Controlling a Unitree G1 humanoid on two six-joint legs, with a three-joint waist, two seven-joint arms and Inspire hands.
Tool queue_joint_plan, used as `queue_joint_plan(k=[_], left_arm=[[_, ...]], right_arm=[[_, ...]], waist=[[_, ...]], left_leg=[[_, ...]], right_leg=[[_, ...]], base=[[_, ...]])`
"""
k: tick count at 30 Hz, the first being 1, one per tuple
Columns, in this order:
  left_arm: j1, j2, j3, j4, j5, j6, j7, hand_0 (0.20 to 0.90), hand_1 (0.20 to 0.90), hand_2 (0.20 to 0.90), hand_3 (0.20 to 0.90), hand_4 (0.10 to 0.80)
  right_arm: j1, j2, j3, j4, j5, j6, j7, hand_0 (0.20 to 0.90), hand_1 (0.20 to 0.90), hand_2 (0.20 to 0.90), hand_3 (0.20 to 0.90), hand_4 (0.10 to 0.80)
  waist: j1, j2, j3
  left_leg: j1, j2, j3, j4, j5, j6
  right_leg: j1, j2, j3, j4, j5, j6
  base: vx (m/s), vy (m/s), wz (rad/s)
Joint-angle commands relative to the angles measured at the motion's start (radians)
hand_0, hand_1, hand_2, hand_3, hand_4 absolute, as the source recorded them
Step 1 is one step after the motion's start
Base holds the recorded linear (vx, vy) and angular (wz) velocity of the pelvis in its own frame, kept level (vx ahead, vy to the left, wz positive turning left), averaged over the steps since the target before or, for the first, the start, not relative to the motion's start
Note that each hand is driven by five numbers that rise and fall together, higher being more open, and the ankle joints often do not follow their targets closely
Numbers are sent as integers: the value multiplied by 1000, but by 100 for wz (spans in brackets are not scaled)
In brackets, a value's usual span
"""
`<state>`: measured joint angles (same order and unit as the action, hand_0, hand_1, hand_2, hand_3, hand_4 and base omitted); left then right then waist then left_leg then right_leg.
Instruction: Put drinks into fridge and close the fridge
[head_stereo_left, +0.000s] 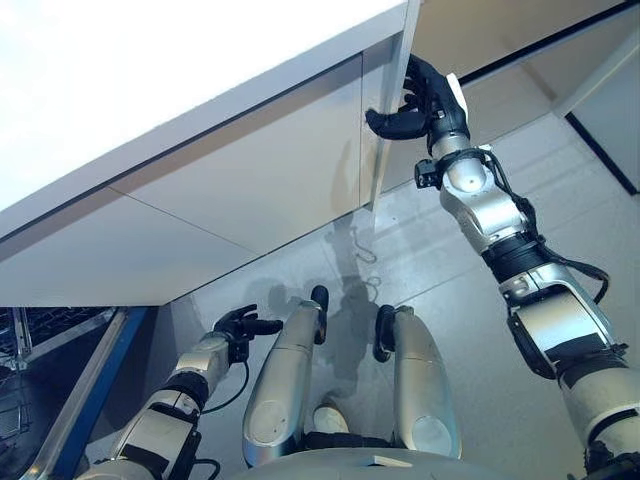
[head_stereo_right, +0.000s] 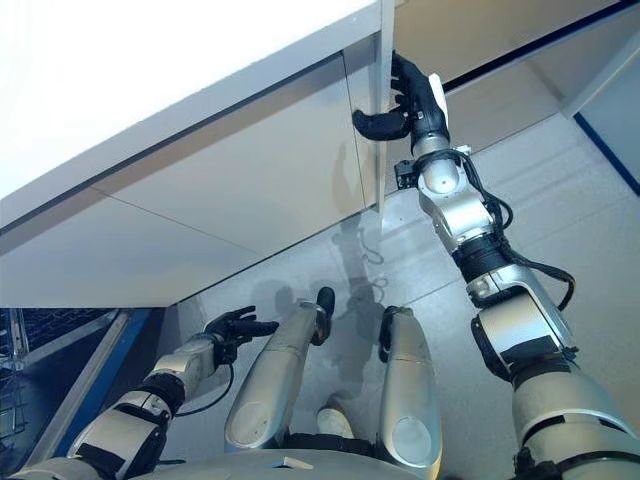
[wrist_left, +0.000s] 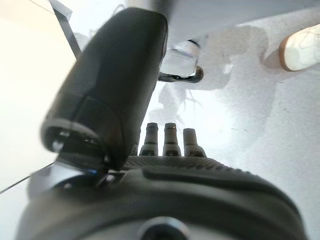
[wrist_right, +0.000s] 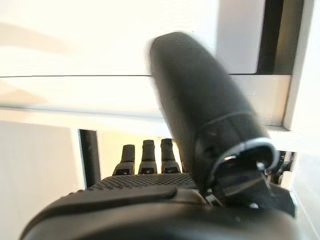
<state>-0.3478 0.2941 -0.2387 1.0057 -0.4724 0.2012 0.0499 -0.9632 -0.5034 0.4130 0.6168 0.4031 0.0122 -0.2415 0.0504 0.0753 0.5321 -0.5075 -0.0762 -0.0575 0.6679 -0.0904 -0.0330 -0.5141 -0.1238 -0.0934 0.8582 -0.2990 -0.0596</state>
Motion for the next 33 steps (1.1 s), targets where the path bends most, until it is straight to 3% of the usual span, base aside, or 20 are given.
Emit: queue_joint_plan(k=[1,7,11,14,17,22,26,33], left_arm=[[62,20,-29,-26,6,7,-5,900,900,900,900,800],[90,29,-19,-6,-12,2,12,900,900,900,900,800],[142,45,17,-34,-35,-2,27,900,900,900,900,800],[228,37,75,-49,-8,23,31,900,900,900,900,800],[297,31,116,-25,14,0,12,900,900,900,900,800],[354,33,171,58,63,-77,-21,900,900,900,900,800],[365,26,173,164,110,-147,-48,900,900,900,900,800],[383,-17,167,254,130,-265,-99,900,900,900,900,800]], right_arm=[[-154,1,-32,-68,-20,-154,-61,900,900,900,900,800],[-15,-36,-98,-112,37,-148,-73,900,900,900,900,800],[298,-64,-197,-199,104,-123,-13,900,900,900,900,800],[667,-21,-317,-186,48,-163,72,900,900,900,900,800],[835,39,-338,-104,46,-136,130,900,900,900,900,800],[956,124,-362,176,14,-121,184,900,900,900,900,800],[1014,183,-339,439,-58,-105,340,900,900,900,900,800],[1028,230,-332,653,-107,-40,377,900,900,900,900,800]], waist=[[17,-28,-77],[-12,-49,-120],[-51,-78,-179],[-81,-94,-258],[-93,-102,-313],[-102,-113,-370],[-102,-107,-394],[-99,-101,-405]], left_leg=[[131,-33,83,69,-201,120],[238,-14,77,-129,-129,101],[331,2,68,-287,-68,81],[430,13,76,-425,-33,71],[492,27,88,-513,-4,62],[553,40,115,-602,18,56],[573,49,112,-684,60,45],[581,49,115,-674,52,50]], right_leg=[[125,1,5,-113,62,8],[218,18,11,-297,128,31],[319,39,22,-478,182,59],[423,59,29,-627,218,85],[481,68,27,-712,252,102],[534,81,30,-802,286,115],[557,101,31,-845,300,116],[569,102,30,-845,291,111]], base=[[63,35,5],[19,10,-6],[17,-35,-1],[117,-30,1],[68,-10,-9],[25,-44,-23],[-28,-43,-5],[-19,-4,-8]])
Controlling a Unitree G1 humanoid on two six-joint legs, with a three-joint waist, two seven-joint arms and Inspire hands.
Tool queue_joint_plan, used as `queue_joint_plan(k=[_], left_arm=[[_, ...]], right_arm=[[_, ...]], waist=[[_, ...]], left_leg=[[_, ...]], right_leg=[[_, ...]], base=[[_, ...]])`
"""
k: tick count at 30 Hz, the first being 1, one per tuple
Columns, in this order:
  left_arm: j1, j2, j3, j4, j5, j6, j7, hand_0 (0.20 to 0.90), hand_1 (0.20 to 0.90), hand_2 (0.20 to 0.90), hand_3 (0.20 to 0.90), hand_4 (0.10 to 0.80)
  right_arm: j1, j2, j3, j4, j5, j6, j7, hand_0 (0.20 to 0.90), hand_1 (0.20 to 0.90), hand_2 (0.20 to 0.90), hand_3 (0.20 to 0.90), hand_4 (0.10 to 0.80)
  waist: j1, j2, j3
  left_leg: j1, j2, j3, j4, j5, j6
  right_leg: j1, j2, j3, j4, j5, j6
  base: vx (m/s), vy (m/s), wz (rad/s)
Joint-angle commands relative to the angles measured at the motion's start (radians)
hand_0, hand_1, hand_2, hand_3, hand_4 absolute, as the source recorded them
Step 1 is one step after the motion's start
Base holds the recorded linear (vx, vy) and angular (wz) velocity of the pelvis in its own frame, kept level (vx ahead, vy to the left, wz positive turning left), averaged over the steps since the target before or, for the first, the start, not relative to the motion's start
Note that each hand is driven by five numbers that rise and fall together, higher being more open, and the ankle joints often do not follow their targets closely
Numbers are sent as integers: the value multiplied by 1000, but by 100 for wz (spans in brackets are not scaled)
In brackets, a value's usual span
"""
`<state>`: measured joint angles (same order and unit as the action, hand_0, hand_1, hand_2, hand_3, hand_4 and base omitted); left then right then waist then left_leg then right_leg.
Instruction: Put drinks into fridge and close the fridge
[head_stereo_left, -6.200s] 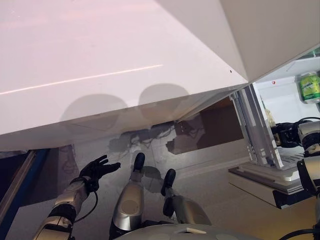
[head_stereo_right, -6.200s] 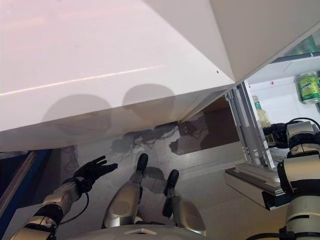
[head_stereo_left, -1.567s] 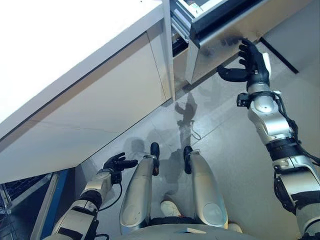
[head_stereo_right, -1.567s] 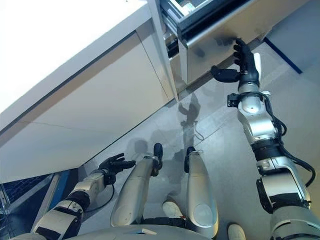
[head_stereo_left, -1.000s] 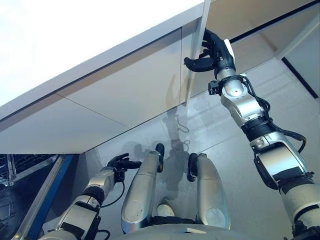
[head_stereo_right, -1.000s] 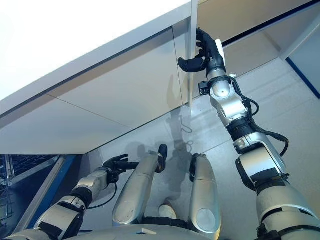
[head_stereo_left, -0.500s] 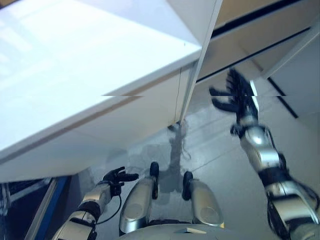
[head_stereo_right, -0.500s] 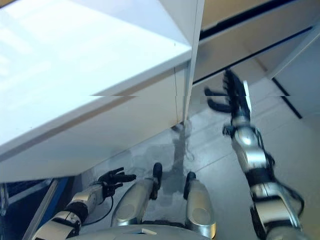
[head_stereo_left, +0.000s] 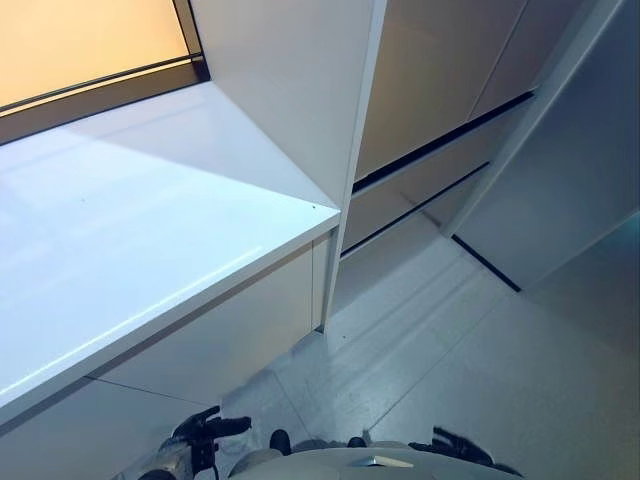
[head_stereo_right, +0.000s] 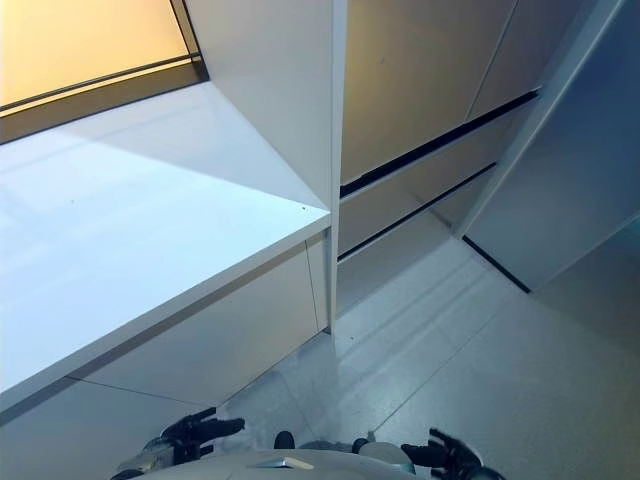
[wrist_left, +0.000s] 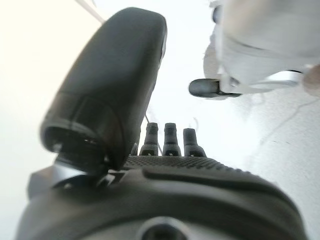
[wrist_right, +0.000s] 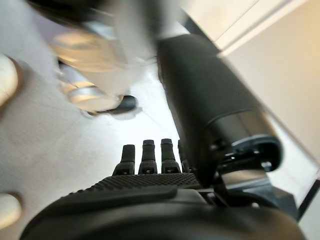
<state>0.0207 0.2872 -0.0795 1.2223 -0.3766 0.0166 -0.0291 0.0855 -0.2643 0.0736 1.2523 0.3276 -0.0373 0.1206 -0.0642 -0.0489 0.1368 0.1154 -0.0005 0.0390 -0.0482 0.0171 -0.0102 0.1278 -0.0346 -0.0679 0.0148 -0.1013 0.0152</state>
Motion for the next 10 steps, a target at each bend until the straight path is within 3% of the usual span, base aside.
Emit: queue_joint_plan(k=[1,10], left_arm=[[20,-20,8,43,29,-98,-22,900,900,900,900,800],[20,-36,-10,34,-19,-110,4,900,900,900,900,800]], right_arm=[[-20,-3,7,23,-43,19,16,900,900,900,900,800],[-25,7,44,16,-75,20,16,900,900,900,900,800]], waist=[[16,24,-13],[15,25,-15]], left_leg=[[-39,-27,18,43,-59,28],[-33,-28,16,48,-71,34]], right_leg=[[-70,15,5,-1,90,35],[-67,19,11,3,80,33]], base=[[-10,-3,-4],[-6,-3,-2]])
